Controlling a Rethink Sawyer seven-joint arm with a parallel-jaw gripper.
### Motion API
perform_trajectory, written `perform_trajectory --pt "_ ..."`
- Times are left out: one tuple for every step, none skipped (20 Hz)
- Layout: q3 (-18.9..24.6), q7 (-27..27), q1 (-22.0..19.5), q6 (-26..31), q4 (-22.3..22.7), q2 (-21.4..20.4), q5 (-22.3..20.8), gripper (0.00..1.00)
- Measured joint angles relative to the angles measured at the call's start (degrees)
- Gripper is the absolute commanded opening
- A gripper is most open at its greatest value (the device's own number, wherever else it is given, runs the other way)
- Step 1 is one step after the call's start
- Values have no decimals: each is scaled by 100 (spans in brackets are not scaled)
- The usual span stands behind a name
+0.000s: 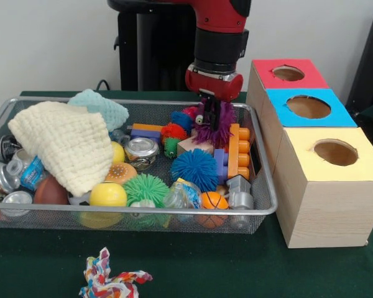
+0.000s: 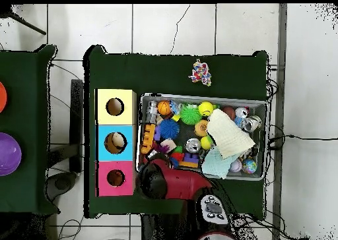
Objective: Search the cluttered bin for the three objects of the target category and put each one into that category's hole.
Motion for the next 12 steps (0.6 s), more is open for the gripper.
perform_trajectory --pt "-11 0 0 65 0 -4 25 0" --pt "-27 0 -2 172 -2 -6 54 0" --pt "-33 0 -2 215 -3 -6 61 0" --pt "-46 0 -1 300 -6 -7 69 0" --pt "-50 0 -1 319 -7 -7 71 0" --pt "-61 0 -1 346 -8 -6 69 0" --pt "-89 0 4 378 -13 -9 69 0" --pt "-120 0 11 396 -20 -12 69 0" --pt "-194 0 35 431 -41 -24 68 0" --pt "-306 0 74 510 -85 -50 63 0" --pt "-384 0 100 583 -122 -73 47 0" --pt "-442 0 121 649 -157 -90 24 0"
